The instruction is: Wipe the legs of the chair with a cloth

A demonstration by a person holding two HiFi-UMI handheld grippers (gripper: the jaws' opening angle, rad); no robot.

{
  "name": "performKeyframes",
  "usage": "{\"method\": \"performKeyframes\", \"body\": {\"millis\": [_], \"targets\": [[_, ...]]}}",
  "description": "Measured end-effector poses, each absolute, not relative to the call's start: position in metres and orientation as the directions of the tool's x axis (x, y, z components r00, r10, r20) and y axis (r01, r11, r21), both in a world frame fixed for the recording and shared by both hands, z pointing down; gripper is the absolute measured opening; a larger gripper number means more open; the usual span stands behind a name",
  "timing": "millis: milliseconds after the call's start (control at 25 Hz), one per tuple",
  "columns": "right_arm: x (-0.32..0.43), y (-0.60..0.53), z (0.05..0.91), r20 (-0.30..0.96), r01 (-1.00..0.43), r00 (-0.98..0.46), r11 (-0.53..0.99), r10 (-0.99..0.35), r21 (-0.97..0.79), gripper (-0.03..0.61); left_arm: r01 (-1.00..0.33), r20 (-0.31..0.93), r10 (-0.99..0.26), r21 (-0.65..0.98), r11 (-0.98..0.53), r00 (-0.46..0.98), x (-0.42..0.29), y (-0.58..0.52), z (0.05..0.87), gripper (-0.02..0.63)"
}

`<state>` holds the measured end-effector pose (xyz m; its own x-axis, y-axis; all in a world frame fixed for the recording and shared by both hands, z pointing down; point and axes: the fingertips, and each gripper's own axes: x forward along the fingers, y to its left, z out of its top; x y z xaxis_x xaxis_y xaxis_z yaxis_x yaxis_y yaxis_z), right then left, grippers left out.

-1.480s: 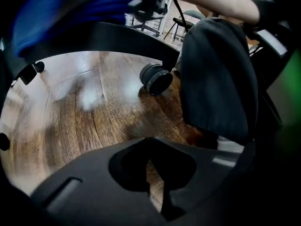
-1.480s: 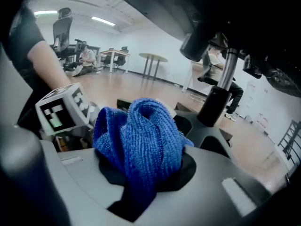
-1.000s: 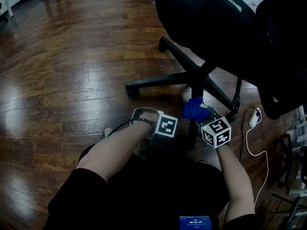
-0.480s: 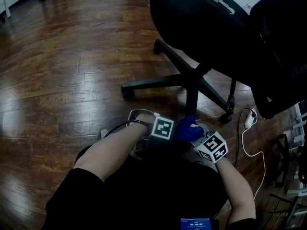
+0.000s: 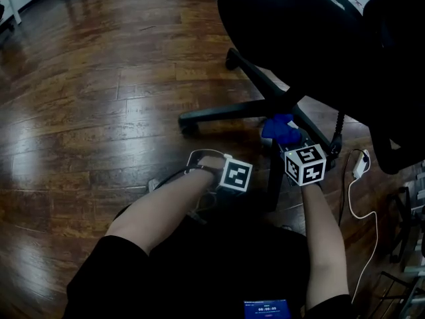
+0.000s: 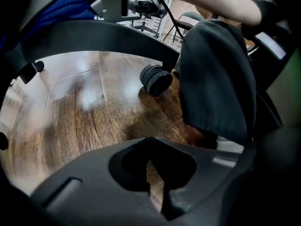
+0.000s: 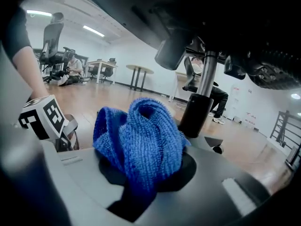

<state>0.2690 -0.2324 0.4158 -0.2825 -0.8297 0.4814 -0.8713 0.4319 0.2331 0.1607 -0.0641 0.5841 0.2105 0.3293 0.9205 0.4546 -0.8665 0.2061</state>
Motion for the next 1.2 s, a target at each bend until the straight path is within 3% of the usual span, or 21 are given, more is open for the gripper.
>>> {"method": "performKeyframes", "body": {"millis": [560, 720, 960, 1200], "targets": [[0.218, -0.051, 0.473, 0.702, -0.647, -0.506, 0.759, -0.501, 0.075, 0.083, 0.447, 0.953, 0.249, 0.15, -0.882, 0.171, 0.157, -0.061, 0.589, 0.001], [0.228, -0.092, 0.466, 0.688, -0.666, -0.446, 0.726, -0.573, 0.173, 0.081, 0.452, 0.946, 0.269, 0.164, -0.877, 0.178, 0.16, -0.06, 0.587, 0.001], [0.264, -0.222, 0.428, 0.572, -0.811, -0.291, 0.515, -0.767, 0.278, 0.081, 0.482, 0.941, 0.288, 0.174, -0.859, 0.174, 0.163, -0.058, 0.585, 0.0], [0.264, -0.237, 0.421, 0.543, -0.829, -0.271, 0.48, -0.795, 0.288, 0.083, 0.487, 0.946, 0.277, 0.165, -0.858, 0.167, 0.162, -0.063, 0.585, 0.0]]}}
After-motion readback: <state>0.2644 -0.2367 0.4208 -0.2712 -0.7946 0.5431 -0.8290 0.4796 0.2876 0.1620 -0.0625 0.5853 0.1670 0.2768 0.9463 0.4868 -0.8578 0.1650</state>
